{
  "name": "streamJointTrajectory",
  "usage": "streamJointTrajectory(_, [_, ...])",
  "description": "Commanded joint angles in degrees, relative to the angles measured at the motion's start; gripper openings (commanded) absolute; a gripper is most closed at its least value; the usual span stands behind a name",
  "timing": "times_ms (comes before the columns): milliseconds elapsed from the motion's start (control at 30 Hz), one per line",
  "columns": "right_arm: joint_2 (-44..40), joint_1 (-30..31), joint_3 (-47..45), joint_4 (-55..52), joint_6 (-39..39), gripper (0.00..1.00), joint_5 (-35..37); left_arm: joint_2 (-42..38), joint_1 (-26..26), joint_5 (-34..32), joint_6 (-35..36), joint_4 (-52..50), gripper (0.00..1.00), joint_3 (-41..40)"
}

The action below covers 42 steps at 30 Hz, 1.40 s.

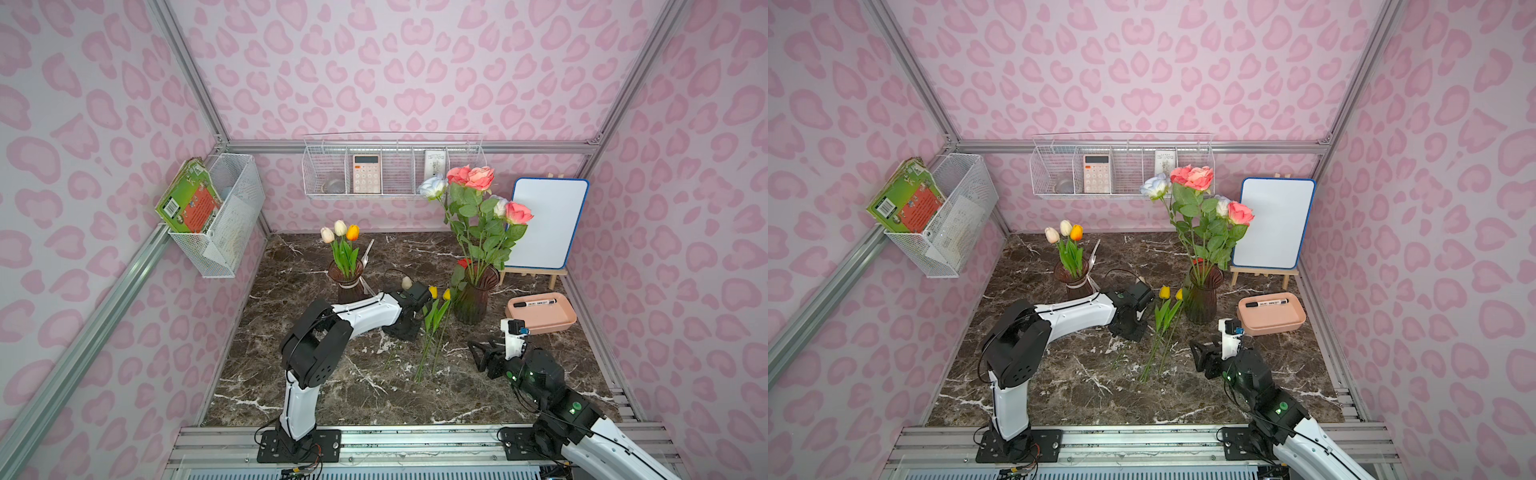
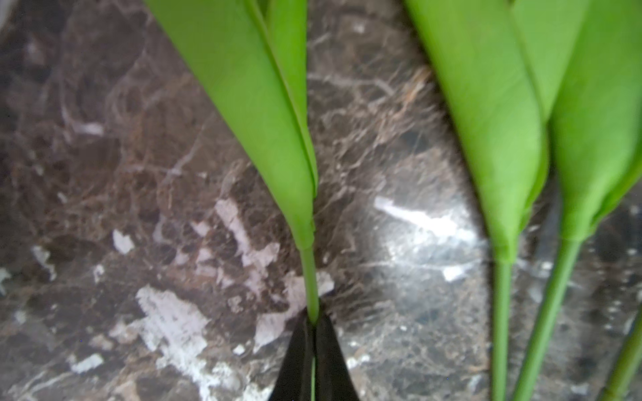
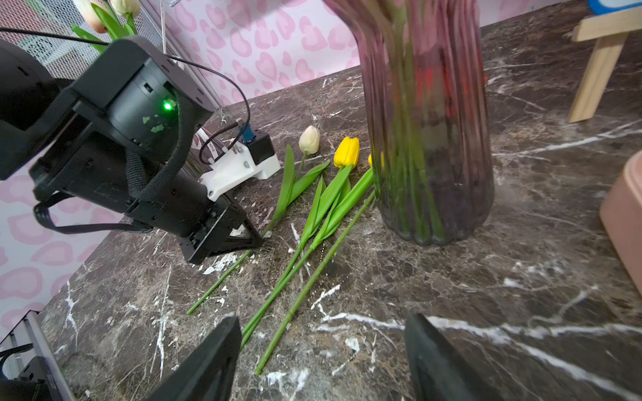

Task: Arrange the flowers in different vases according to their variety
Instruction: Pick up the flower at the center of the board, then insert the flower into the vase.

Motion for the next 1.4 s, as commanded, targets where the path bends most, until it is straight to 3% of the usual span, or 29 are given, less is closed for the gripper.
streamJointTrajectory(0, [0.7, -0.1, 0.3, 3.1, 0.9, 0.76, -1.3, -2.5, 0.3, -2.2, 0.6, -2.5, 0.0, -1.5])
streamJointTrajectory(400, [6.4, -0.6, 1.6, 7.4, 1.0, 0.76, -3.7, -15.6, 0.5, -5.6, 1.3, -3.3, 0.0, -4.7])
streamJointTrajectory(767, [11.1, -0.6, 2.5, 10.8, 0.9, 0.76, -4.7, -27.4, 0.5, -5.6, 3.1, -4.4, 0.0, -2.4])
streamJointTrajectory(1200, [15.2, -0.6, 3.4, 12.3, 0.9, 0.76, -5.8, -30.3, 0.5, -9.3, 1.9, -5.2, 0.0, 0.3])
streamJointTrajectory(1367, [16.0, -0.6, 2.9, 13.6, 0.9, 0.77, -5.9, -32.9, 1.0, -16.8, 5.4, 1.4, 0.0, 2.6])
